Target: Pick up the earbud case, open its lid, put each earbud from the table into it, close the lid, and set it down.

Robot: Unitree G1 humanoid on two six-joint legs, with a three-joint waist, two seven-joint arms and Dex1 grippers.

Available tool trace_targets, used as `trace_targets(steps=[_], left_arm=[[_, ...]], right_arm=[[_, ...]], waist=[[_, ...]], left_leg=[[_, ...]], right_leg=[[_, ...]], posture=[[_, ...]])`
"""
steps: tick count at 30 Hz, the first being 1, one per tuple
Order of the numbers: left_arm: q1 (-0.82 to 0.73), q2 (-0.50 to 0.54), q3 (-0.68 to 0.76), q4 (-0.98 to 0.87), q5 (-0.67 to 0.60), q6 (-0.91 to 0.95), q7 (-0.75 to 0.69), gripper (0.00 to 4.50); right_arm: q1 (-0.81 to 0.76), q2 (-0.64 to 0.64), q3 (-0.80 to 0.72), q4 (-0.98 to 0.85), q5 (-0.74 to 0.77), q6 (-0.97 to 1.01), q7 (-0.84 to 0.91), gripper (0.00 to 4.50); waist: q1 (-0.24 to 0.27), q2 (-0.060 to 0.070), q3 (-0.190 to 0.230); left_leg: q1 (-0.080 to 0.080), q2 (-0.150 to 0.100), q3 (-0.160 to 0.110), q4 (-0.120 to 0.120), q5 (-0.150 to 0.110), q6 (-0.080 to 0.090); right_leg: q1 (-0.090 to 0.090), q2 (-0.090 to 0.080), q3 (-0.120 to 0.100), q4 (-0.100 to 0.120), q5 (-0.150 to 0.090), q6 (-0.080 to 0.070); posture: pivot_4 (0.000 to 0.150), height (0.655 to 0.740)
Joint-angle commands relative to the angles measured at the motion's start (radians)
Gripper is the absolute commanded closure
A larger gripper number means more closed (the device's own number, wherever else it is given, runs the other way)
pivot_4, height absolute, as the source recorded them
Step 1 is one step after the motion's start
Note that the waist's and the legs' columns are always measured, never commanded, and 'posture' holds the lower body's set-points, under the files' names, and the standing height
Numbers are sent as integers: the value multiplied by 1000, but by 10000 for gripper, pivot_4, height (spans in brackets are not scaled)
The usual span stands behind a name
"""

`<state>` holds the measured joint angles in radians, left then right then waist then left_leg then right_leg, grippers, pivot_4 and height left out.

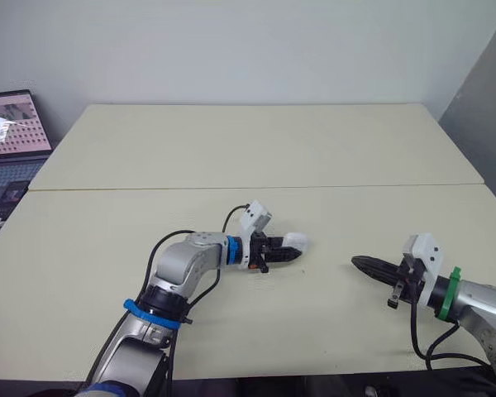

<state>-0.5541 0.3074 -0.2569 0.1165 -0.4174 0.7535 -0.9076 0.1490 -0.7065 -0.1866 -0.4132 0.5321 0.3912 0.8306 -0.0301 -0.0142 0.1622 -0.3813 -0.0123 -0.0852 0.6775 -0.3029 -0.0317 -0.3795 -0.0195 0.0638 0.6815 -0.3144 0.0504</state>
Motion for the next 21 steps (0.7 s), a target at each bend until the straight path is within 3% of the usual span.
trace_targets(steps=[1, 4, 9, 15, 21], left_arm=[[-18, -3, 8, 10, 20, -41, 0, 10806], [-4, 6, 24, 11, 28, -73, 1, 730], [83, 73, 41, -41, 77, -173, 10, 0], [267, 186, 65, -137, 127, -462, -67, 0], [413, 185, 81, -228, 163, -620, -26, 0]], right_arm=[[26, 2, -46, -19, -5, -59, 20, 45000], [50, 1, -64, -2, -9, -90, 39, 39081], [97, -1, -95, 38, -13, -144, 77, 21678], [130, 18, -139, 126, -1, -264, 164, 341], [138, 22, -126, 228, -41, -355, 211, 341]], waist=[[2, 0, 0], [5, 0, 0], [3, 0, 0], [1, 1, -1], [6, 1, 0]], left_leg=[[0, 0, 0, 0, 0, 0], [-1, -1, 0, 0, 0, 0], [0, 0, 0, 0, 0, 0], [2, 1, 1, -1, 0, 0], [1, 0, 1, -1, 0, 0]], right_leg=[[0, 0, 0, 0, 0, 0], [0, 0, 0, -1, 0, 0], [0, -1, 1, -1, 0, 0], [1, -1, 5, -1, 0, 0], [1, -2, 5, -1, 0, 0]], posture=[[1500, 7400], [1500, 7400], [1500, 7400], [1500, 7400], [1500, 7400]])
